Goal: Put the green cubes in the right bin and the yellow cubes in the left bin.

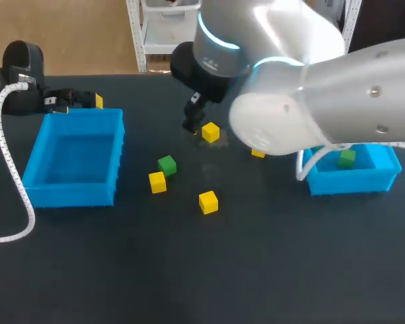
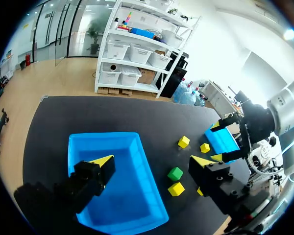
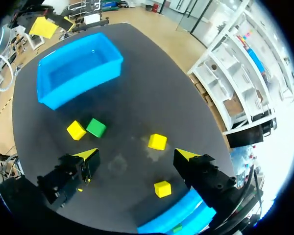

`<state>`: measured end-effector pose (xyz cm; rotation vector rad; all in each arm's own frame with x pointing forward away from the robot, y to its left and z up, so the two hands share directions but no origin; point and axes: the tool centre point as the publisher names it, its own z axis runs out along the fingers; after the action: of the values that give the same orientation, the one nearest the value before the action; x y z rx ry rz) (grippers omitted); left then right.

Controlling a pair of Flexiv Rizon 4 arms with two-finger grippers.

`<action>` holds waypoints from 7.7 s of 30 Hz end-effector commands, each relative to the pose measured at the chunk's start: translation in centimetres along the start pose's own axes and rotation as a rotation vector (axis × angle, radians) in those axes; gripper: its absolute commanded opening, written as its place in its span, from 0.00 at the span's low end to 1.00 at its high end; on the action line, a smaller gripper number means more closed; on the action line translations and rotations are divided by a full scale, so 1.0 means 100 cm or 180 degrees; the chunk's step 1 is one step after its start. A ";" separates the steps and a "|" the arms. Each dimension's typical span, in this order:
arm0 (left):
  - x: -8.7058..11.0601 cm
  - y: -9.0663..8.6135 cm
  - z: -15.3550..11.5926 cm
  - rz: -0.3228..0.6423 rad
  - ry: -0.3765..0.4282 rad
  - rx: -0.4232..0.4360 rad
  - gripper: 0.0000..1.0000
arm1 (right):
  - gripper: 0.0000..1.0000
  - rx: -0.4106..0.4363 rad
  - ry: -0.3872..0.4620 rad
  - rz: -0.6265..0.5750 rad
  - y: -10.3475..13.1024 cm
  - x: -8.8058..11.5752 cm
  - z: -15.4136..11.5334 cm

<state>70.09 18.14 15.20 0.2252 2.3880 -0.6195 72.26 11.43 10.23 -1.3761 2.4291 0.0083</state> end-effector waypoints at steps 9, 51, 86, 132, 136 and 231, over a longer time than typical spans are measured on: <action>0.001 0.002 0.000 0.0005 -0.0017 0.0027 1.00 | 1.00 -0.0166 0.0292 -0.0239 0.017 -0.025 0.036; 0.001 0.002 0.000 0.0005 -0.0017 0.0027 1.00 | 1.00 -0.0629 0.0468 -0.1799 0.040 -0.013 0.048; 0.001 0.002 0.000 0.0005 -0.0017 0.0027 1.00 | 1.00 -0.0591 0.0450 -0.2524 0.069 -0.017 0.080; 0.001 0.002 0.000 0.0005 -0.0017 0.0027 1.00 | 0.00 -0.0466 0.0503 -0.2271 0.062 -0.005 0.090; 0.001 0.002 0.000 0.0005 -0.0017 0.0027 1.00 | 0.00 -0.0387 0.0459 -0.2182 0.052 -0.009 0.079; 0.001 0.002 0.000 0.0005 -0.0017 0.0027 1.00 | 1.00 0.0514 0.0725 0.0744 -0.141 0.282 -0.025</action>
<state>70.09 18.14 15.20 0.2253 2.3880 -0.6195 70.25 -19.75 6.43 -1.0722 2.7021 -0.2960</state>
